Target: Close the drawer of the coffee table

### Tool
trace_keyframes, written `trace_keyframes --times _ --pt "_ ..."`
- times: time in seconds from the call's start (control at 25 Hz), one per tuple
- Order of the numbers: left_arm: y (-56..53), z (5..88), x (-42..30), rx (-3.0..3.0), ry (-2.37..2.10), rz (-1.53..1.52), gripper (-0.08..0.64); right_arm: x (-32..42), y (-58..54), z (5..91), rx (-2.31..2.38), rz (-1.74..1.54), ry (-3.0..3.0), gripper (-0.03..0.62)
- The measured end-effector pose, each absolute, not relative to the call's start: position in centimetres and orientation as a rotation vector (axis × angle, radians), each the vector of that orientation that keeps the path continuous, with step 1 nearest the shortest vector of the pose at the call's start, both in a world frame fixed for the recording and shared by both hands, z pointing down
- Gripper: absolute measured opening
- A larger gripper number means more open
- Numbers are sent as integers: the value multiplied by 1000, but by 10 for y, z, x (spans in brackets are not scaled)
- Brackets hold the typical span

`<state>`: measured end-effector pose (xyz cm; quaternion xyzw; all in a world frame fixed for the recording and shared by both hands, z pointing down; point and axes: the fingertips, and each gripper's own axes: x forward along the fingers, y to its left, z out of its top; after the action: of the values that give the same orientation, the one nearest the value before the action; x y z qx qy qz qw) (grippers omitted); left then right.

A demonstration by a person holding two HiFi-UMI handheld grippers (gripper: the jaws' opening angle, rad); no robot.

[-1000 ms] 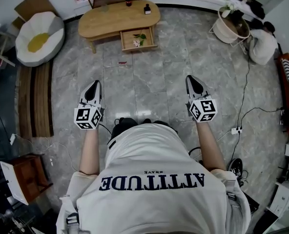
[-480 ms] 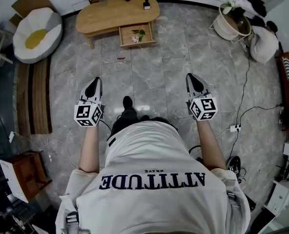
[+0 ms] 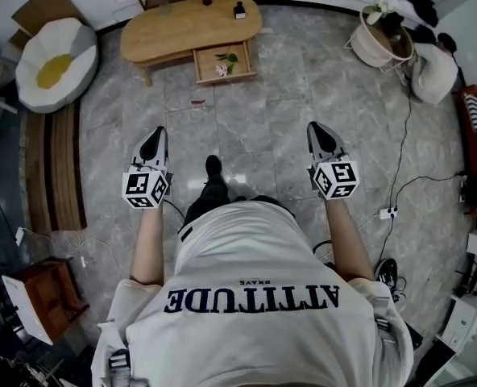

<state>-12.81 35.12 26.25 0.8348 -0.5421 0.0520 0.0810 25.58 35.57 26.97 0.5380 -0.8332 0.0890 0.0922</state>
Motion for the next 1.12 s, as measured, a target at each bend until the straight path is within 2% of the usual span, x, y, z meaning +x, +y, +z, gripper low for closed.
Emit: trace_keyframes --times 1.12 --pt "149 276 -202 2645 -1432 315 23 170 188 271 1680 286 -2330 21"
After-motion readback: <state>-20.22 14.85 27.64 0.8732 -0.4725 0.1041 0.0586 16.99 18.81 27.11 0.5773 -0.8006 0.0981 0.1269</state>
